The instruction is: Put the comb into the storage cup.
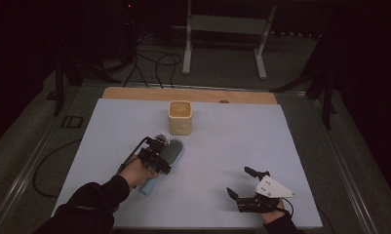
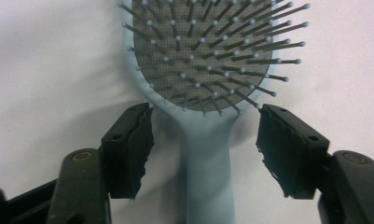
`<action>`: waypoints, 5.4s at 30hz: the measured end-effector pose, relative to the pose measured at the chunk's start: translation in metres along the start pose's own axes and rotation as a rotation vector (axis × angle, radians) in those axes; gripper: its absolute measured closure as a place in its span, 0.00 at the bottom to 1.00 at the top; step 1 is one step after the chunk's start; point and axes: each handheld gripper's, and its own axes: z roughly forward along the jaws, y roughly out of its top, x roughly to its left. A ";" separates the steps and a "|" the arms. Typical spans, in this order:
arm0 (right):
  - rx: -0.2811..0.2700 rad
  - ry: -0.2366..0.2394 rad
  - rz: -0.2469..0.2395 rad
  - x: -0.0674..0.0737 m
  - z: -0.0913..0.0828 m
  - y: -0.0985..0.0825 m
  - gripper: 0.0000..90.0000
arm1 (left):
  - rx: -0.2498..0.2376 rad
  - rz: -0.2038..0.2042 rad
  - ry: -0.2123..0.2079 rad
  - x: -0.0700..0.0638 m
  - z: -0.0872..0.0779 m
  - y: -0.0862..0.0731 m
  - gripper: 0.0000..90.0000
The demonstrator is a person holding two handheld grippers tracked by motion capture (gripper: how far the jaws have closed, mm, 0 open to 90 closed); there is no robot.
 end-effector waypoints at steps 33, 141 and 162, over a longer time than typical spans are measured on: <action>0.002 0.001 0.001 0.000 0.001 0.000 0.10 | 0.046 0.007 0.077 -0.005 0.000 0.001 0.75; 0.007 0.007 -0.004 0.001 0.001 -0.001 0.10 | -0.857 0.204 -0.103 -0.008 -0.105 -0.039 0.77; 0.002 0.006 -0.007 0.001 0.000 0.000 0.10 | -0.995 0.186 -0.136 -0.001 -0.120 -0.015 0.77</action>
